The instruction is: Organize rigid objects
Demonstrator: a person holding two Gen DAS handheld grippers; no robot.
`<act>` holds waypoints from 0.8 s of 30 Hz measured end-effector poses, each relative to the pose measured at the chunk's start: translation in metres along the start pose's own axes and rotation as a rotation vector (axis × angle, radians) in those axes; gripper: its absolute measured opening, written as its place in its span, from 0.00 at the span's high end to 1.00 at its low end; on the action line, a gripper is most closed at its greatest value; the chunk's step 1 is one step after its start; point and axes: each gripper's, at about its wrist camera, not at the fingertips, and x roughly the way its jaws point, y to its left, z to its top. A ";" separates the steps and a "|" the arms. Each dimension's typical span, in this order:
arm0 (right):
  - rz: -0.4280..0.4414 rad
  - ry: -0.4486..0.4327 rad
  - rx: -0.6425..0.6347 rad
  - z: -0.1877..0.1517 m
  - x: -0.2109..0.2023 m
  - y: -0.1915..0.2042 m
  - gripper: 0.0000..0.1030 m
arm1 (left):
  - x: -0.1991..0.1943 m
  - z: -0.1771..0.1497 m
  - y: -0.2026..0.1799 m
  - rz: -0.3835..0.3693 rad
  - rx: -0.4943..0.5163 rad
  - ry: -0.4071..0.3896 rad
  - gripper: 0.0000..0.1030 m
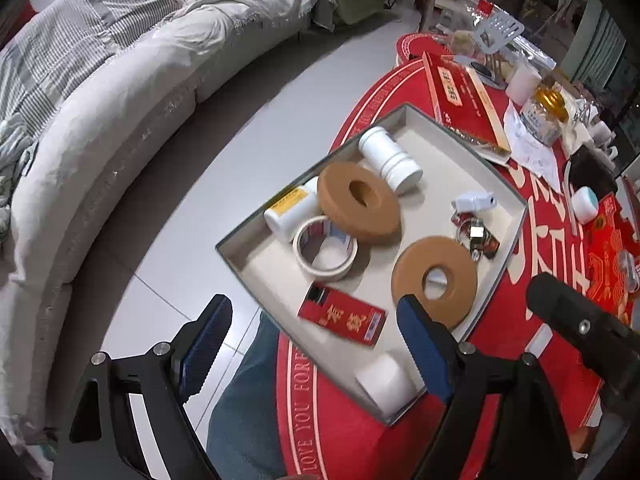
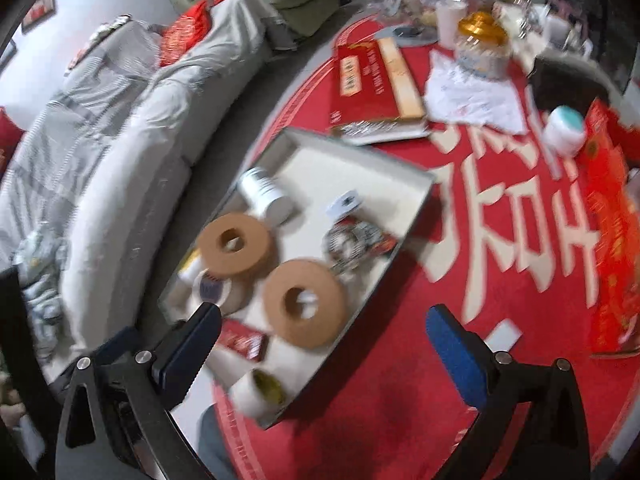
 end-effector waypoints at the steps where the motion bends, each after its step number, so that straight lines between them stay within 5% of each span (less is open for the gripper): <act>1: 0.017 0.012 0.009 -0.002 0.001 0.001 0.00 | -0.001 -0.001 0.001 0.001 0.002 0.002 0.16; 8: -0.099 0.014 -0.042 -0.010 -0.001 0.012 0.00 | -0.011 -0.004 0.009 -0.009 -0.013 -0.008 0.16; 24: -0.108 0.028 -0.070 -0.009 -0.002 0.025 0.00 | -0.012 -0.005 0.012 -0.029 -0.023 0.007 0.16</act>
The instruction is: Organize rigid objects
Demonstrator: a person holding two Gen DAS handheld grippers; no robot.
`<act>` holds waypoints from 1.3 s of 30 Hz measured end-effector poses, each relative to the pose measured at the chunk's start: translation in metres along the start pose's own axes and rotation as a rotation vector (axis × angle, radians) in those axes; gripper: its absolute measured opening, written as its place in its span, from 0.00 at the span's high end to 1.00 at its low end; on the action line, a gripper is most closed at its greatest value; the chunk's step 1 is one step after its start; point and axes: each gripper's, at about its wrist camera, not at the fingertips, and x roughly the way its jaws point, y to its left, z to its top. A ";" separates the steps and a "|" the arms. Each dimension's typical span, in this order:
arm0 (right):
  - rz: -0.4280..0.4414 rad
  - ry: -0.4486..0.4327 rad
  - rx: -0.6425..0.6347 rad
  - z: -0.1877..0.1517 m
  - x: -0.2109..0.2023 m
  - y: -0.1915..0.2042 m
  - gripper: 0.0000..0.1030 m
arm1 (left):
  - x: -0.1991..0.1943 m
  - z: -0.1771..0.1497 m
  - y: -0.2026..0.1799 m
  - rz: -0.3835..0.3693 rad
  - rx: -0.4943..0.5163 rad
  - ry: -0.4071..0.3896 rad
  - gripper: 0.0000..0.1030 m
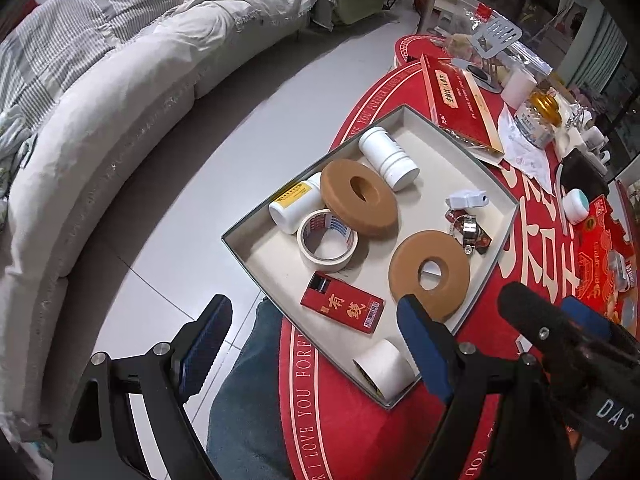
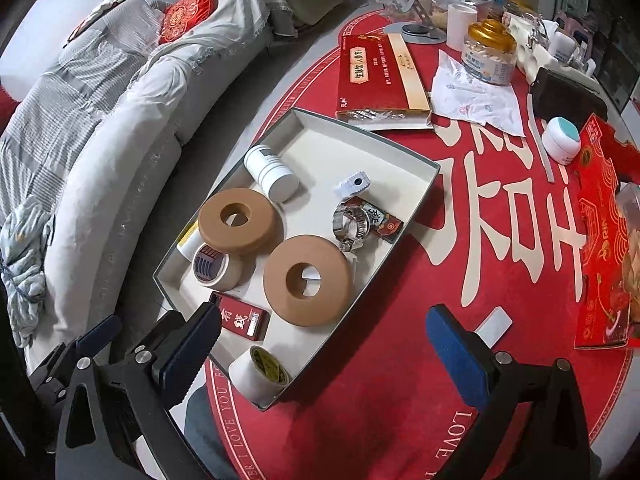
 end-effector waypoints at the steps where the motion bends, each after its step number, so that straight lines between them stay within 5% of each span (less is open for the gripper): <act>1: 0.000 -0.001 0.000 0.000 0.000 0.000 0.00 | 0.000 0.000 0.001 0.001 -0.003 0.000 0.16; 39: -0.070 -0.026 -0.108 0.010 -0.011 0.024 0.00 | -0.008 -0.004 0.006 0.022 0.008 -0.020 0.16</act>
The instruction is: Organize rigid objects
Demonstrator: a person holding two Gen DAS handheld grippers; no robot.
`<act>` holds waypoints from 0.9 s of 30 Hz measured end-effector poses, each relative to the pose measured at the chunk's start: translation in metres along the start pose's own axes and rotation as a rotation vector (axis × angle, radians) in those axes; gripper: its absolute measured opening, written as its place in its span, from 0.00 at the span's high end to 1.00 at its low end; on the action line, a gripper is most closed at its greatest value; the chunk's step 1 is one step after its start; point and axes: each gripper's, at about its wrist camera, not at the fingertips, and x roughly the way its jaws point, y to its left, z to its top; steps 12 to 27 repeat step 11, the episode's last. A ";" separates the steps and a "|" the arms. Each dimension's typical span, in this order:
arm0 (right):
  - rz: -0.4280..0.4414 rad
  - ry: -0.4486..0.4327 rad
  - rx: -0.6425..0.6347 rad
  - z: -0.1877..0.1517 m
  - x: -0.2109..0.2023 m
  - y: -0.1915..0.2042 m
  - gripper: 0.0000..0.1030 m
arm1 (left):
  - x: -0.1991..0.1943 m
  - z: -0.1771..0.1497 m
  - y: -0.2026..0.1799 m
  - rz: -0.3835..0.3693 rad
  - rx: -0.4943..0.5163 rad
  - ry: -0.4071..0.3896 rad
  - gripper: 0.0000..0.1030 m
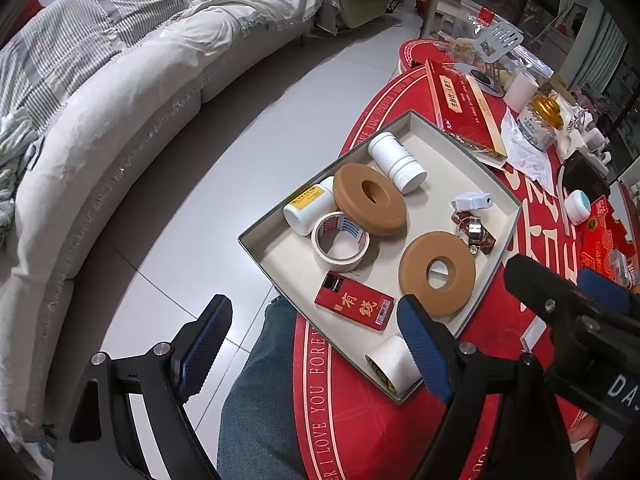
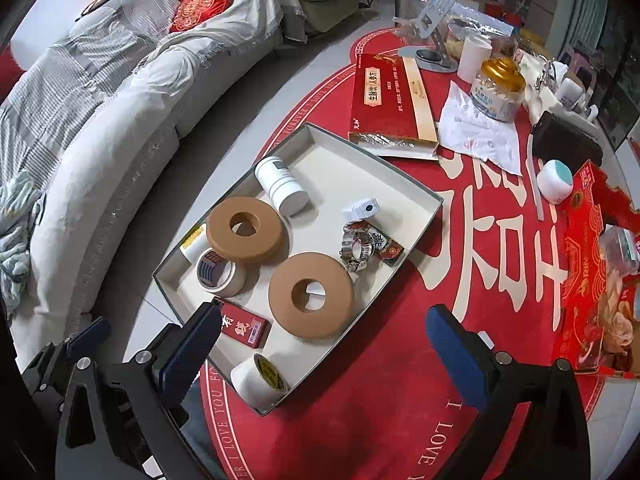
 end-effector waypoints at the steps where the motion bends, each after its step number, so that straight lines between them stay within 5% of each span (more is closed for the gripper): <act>1: 0.003 -0.001 0.000 0.000 -0.001 0.001 0.00 | 0.000 0.000 0.000 0.000 -0.001 -0.001 0.16; 27: -0.005 -0.001 -0.011 0.000 -0.004 0.003 0.00 | -0.003 0.003 0.004 0.000 -0.021 -0.019 0.16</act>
